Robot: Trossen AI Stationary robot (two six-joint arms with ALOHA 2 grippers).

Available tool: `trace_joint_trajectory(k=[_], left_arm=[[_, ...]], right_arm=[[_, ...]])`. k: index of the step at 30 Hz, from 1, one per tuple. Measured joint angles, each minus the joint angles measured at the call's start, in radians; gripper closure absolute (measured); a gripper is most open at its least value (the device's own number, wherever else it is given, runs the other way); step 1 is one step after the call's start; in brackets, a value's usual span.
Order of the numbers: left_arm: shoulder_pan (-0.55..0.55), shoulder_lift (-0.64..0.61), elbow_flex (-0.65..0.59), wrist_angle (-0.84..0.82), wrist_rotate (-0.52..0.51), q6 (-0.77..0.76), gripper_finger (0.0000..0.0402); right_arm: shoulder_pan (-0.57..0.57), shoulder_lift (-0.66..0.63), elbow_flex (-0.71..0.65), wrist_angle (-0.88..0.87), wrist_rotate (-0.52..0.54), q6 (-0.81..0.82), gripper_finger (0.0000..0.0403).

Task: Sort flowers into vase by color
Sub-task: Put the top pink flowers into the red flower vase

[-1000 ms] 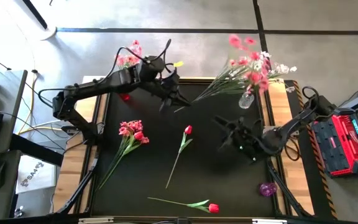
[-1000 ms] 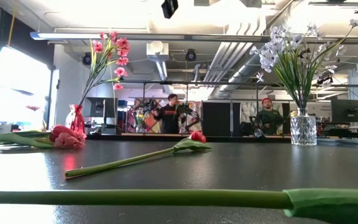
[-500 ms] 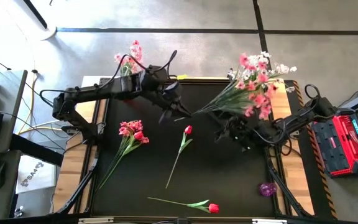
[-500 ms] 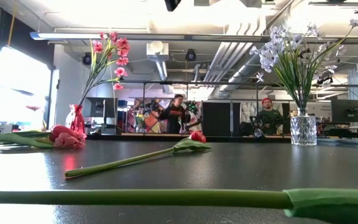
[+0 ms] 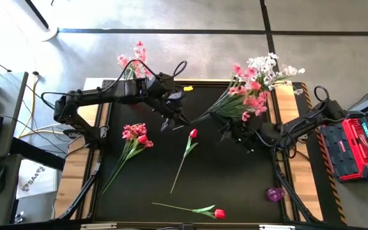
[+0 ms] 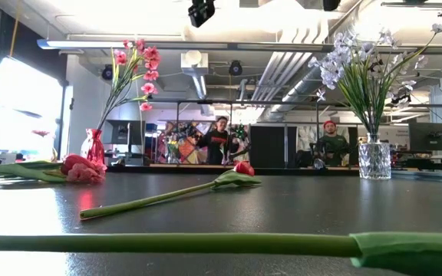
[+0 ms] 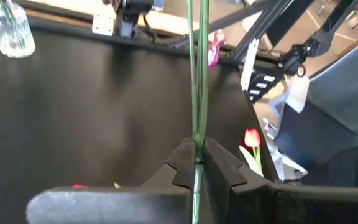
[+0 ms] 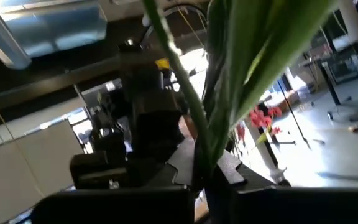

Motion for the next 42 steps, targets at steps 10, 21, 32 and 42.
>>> trace_joint_trajectory(k=[10, 21, 32, 42], left_arm=[[-0.037, 0.004, 0.0, 0.055, -0.089, 0.033, 0.0254], [-0.049, 0.061, 0.0, 0.136, -0.086, -0.054, 0.0192], [-0.031, 0.033, 0.0, 0.212, -0.137, -0.06, 0.0342], [-0.026, 0.033, 0.002, 0.156, -0.143, -0.06, 0.04]], right_arm=[[-0.066, -0.004, 0.028, -0.35, -0.093, 0.223, 0.0402], [-0.176, -0.003, 0.159, -0.535, -0.378, 0.19, 0.0402], [-0.21, -0.004, 0.179, -0.599, -0.411, 0.215, 0.0403], [-0.256, -0.006, 0.176, -0.603, -0.466, 0.239, 0.0396]])
